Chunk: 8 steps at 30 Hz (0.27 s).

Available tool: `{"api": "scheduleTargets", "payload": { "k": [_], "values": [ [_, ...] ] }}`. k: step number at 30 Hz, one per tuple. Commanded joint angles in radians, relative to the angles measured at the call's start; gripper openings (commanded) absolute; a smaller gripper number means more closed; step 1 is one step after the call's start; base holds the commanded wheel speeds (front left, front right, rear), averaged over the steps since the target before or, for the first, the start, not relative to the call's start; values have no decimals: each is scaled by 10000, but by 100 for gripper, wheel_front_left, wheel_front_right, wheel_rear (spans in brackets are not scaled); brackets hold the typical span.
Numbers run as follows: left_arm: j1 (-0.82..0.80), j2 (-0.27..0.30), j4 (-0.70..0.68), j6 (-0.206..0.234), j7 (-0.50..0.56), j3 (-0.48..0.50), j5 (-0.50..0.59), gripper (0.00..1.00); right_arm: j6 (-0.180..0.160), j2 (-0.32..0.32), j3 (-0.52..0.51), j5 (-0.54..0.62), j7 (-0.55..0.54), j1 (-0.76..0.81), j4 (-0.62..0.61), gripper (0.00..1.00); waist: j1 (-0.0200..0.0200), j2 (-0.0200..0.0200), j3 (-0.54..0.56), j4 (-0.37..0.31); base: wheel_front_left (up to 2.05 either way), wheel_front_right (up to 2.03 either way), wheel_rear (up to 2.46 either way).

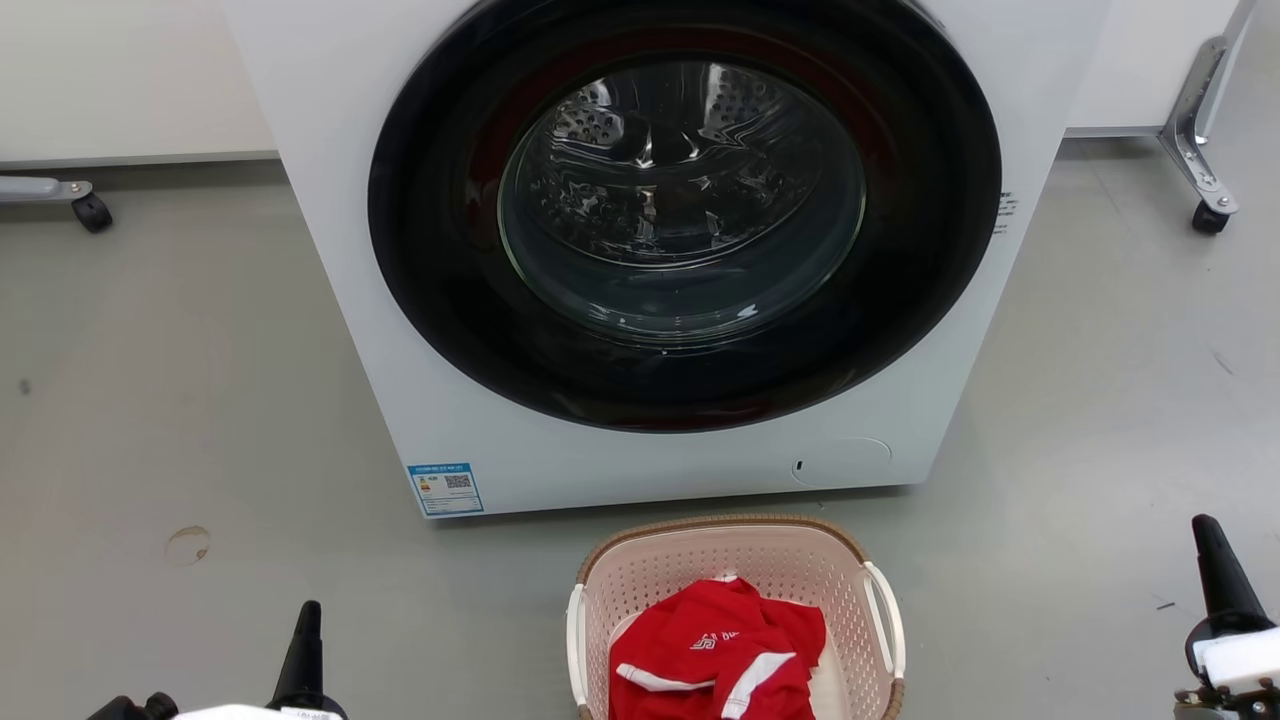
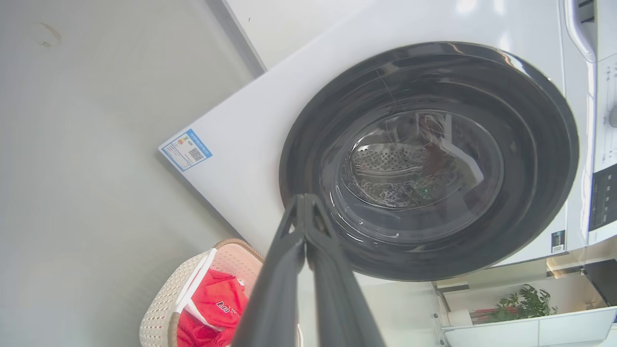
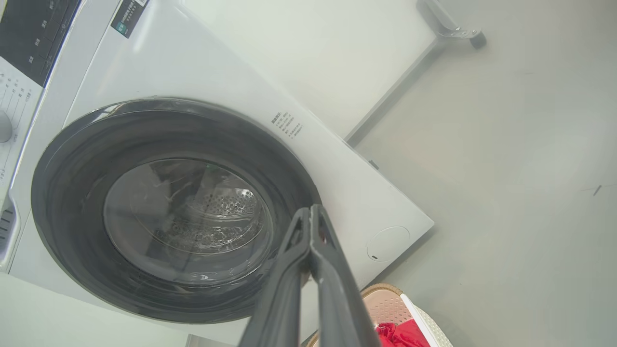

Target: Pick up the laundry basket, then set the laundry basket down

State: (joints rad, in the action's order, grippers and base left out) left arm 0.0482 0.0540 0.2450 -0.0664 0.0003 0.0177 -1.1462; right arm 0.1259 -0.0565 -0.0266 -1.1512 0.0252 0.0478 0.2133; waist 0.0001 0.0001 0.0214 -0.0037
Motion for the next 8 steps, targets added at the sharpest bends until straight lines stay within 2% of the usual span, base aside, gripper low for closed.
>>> {"api": "scheduleTargets", "payload": {
  "k": [1, 8],
  "values": [
    [-661, 66, -218, -136, 97, 293, -334, 0, 34, -259, -22, -371, -120, -513, -181, 0, -1, -1, -11, 2, 0, 0, 0],
    [-793, 51, -185, -210, 248, 391, -959, 0, 36, -232, -119, -1006, -282, -663, -110, 0, -1, -1, -45, 7, 0, 0, 0]
  ]
}}
